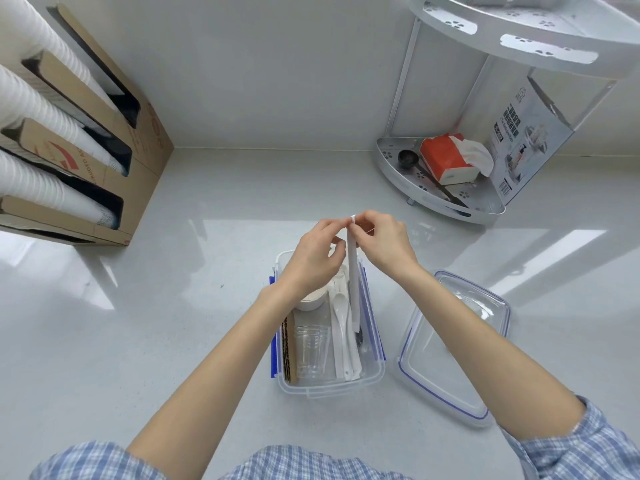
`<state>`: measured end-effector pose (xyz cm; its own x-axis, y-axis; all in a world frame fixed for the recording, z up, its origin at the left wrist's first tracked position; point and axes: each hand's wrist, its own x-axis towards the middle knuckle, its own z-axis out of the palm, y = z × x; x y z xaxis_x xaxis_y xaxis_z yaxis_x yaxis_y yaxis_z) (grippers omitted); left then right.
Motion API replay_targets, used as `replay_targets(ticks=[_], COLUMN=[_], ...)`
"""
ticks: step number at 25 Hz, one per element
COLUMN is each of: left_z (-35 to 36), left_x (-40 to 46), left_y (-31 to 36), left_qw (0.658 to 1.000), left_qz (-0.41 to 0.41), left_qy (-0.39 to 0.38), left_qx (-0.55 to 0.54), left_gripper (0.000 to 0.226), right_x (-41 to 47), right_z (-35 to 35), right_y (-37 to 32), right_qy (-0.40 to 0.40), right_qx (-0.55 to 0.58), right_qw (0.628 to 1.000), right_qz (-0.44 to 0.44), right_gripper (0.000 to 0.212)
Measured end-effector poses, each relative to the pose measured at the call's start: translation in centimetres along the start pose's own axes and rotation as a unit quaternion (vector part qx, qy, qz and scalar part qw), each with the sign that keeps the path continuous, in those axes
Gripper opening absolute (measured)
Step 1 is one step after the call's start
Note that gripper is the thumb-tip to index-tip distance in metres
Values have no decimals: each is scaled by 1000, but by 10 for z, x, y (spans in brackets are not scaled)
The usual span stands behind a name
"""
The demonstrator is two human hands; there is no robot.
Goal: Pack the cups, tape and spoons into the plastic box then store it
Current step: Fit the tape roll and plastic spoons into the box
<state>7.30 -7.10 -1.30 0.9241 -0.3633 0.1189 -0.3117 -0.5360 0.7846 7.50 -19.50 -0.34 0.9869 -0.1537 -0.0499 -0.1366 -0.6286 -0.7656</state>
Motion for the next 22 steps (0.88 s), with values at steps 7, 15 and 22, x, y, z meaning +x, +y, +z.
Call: replay_targets(ticks=[7, 15, 22], left_z=[-2, 11, 16], left_x=[-38, -63, -63], left_y=[-8, -23, -26], left_qw=[996, 988, 977], left_qz=[-53, -84, -89], left_qy=[-60, -100, -110], left_qx=[31, 79, 158], left_gripper=[35, 35, 35], right_x=[-30, -45, -44], right_z=[17, 37, 41], right_y=[7, 11, 10], right_qy=[-85, -146, -142], right_qx=[-64, -184, -284], right_qw=[994, 972, 948], right_qz=[-4, -13, -31], right_gripper=[19, 30, 32])
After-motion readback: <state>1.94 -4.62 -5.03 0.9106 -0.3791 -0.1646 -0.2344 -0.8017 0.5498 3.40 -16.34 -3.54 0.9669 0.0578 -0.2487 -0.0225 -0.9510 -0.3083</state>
